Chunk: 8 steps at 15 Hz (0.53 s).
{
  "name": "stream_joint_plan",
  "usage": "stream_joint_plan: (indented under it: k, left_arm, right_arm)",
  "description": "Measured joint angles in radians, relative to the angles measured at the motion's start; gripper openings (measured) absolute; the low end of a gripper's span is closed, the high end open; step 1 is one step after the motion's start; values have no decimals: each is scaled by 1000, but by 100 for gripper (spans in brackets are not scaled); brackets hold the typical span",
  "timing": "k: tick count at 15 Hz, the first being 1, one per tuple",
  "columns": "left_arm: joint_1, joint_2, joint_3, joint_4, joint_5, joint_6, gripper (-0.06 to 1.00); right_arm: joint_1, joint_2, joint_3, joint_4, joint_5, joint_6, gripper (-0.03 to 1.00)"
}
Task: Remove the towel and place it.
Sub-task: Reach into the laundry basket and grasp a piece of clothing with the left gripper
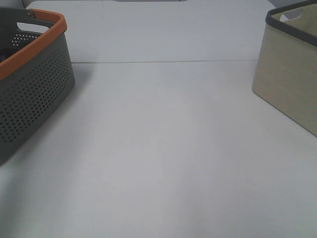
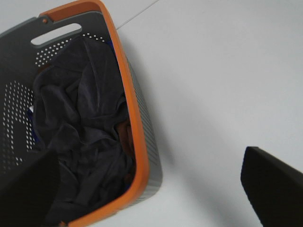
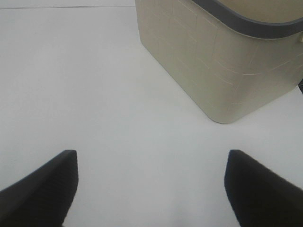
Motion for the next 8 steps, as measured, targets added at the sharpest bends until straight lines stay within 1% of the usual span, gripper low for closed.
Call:
stream_joint_plan:
  k: [2,4,5,6,8]
  left_arm:
    - [0,183,-157,0,33,151,98]
    - [0,329,-288,1,72,331,98]
    - [0,361,-316,2,79,381,98]
    - [0,412,-356,15,84,469,98]
    - [16,498,-390,78,82,605,98]
  right_arm:
    - [0,0,0,0,0,0,75]
    - [0,0,0,0,0,0,75]
    - [0,0,0,0,0,0,75]
    - [0,0,0,0,0,0,75]
    - [0,0,0,0,0,0,75]
